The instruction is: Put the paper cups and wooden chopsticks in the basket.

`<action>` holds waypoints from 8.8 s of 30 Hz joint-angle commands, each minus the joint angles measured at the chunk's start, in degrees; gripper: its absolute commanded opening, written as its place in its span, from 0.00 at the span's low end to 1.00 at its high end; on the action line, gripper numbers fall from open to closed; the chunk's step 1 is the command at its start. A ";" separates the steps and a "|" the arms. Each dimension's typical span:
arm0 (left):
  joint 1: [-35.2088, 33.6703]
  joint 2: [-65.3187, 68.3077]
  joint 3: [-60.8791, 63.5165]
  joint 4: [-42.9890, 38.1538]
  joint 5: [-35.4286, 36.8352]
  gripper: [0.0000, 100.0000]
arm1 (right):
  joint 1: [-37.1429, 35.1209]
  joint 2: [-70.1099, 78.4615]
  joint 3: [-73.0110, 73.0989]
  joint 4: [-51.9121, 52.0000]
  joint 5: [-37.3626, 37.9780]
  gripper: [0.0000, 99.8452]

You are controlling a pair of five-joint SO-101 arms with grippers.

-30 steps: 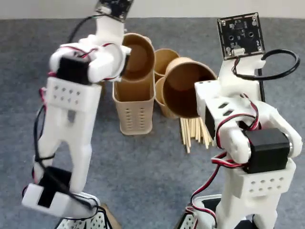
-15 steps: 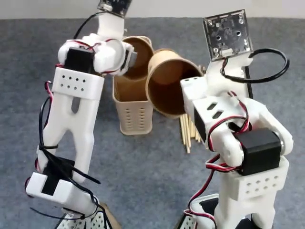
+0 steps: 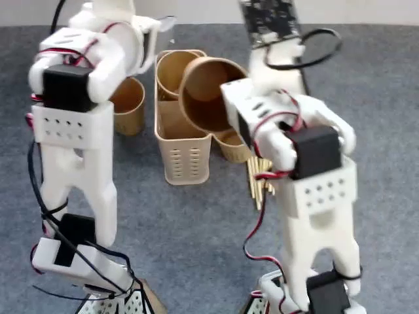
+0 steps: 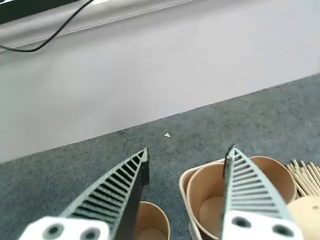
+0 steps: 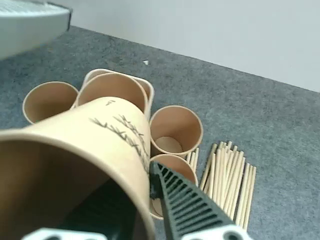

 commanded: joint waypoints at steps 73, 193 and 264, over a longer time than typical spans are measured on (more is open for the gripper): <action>-14.37 -0.22 8.57 0.44 0.26 0.26 | -3.12 25.36 -14.90 -17.19 -0.62 0.12; 0.57 18.68 -26.15 14.33 -2.55 0.22 | 3.56 3.65 -19.12 10.24 2.29 0.00; -12.88 19.12 -19.65 15.65 -2.29 0.22 | -9.19 29.85 -37.67 -1.10 0.88 0.26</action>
